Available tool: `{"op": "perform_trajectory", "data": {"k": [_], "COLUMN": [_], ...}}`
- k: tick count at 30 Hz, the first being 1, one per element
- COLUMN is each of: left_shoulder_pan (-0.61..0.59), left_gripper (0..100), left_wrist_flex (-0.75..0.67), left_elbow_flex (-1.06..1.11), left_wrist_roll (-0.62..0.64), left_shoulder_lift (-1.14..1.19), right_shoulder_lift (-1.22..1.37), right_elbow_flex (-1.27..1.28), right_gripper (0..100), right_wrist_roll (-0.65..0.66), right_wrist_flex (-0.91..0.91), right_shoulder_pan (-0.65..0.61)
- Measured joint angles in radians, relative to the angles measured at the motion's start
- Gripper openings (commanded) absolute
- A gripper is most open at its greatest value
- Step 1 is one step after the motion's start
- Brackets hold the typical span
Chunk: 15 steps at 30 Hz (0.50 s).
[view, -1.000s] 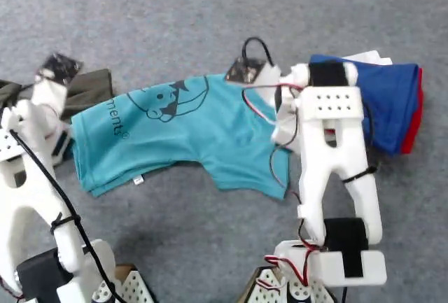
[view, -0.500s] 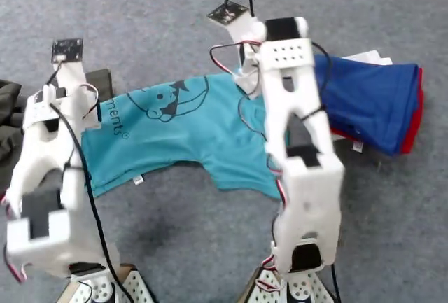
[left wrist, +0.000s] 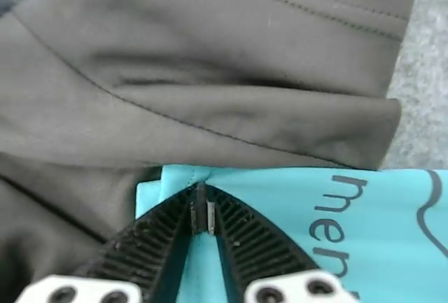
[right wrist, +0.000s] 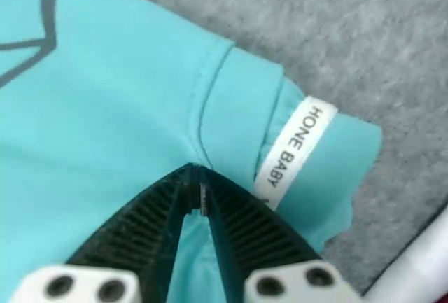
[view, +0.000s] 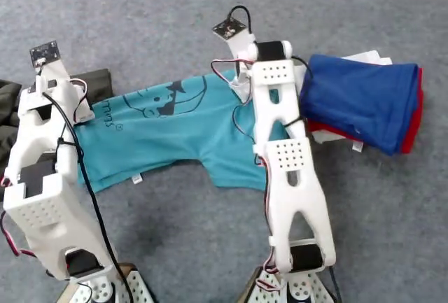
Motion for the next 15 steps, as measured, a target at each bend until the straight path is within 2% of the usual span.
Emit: {"op": "perform_trajectory", "data": {"k": [6,10,15], "left_shoulder_pan": [-0.003,-0.025,-0.044], "left_gripper": [3,4,13], "left_wrist_flex": [0.13,0.23,0.287], "left_elbow_flex": [-0.069,-0.144,-0.287], "left_wrist_roll": [-0.061,-0.083,-0.16], "left_shoulder_lift": [-0.032,-0.16,-0.195], "right_shoulder_lift": [-0.011,-0.077,-0.216], "right_elbow_flex": [-0.017,-0.015,-0.015], "right_gripper": [1.8,1.8,1.8], "right_wrist_roll": [-0.005,-0.005,-0.005], "right_wrist_flex": [0.028,0.032,0.032], "right_shoulder_pan": [0.005,0.025,0.026]}}
